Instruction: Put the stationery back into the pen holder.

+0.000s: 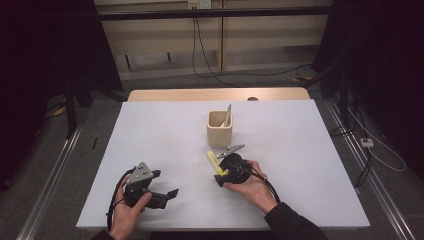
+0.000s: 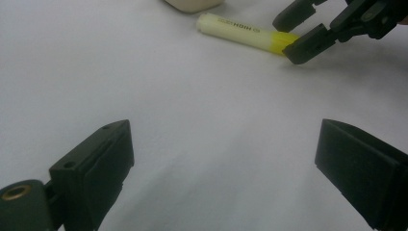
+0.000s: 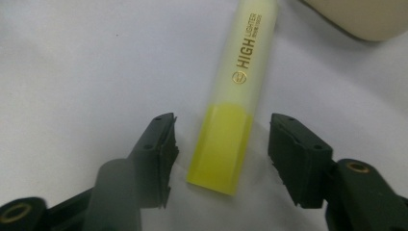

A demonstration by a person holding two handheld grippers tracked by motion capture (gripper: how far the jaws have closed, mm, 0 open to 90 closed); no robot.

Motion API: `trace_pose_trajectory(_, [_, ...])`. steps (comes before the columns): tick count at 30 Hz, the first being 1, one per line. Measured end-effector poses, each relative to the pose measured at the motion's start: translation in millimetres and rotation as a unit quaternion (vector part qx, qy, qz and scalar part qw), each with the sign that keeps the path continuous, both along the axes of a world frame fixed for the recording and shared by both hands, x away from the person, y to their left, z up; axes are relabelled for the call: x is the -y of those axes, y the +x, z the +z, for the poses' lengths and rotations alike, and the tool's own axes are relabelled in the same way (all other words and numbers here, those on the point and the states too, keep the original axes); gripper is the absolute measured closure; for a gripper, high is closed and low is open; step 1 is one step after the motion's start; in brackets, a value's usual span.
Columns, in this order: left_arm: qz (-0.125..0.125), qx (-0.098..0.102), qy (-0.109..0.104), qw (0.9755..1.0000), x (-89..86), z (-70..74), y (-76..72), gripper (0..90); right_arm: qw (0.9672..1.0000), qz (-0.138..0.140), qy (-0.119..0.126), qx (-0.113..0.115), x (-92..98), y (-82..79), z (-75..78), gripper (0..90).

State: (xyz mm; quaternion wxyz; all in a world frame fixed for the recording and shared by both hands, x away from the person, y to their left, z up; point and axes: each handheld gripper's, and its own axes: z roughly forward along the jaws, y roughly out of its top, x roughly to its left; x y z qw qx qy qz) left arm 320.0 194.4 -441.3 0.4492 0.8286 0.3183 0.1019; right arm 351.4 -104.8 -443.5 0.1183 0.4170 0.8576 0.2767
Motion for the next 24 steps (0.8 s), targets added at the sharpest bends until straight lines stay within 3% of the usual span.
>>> trace_pose_trajectory(5, [-0.002,0.000,0.000,1.0000,0.1,0.3,-0.2,6.3,1.0000,-0.005,-0.001,-0.002,-0.9,-1.4,-1.4,48.5])
trace_pose_trajectory(9, [-0.002,0.000,0.000,1.0000,0.3,0.3,-0.3,6.3,0.9998,-0.019,0.000,-0.006,0.5,0.2,-0.9,57.4])
trace_pose_trajectory(18, [-0.002,-0.002,0.002,1.0000,1.1,0.7,-1.0,6.3,0.9992,-0.037,-0.012,-0.012,-4.1,0.2,1.2,67.7])
trace_pose_trajectory(24, [-0.004,0.002,0.000,1.0000,0.3,0.5,-0.2,6.4,0.9992,-0.036,-0.014,-0.012,-4.8,0.1,1.9,67.8])
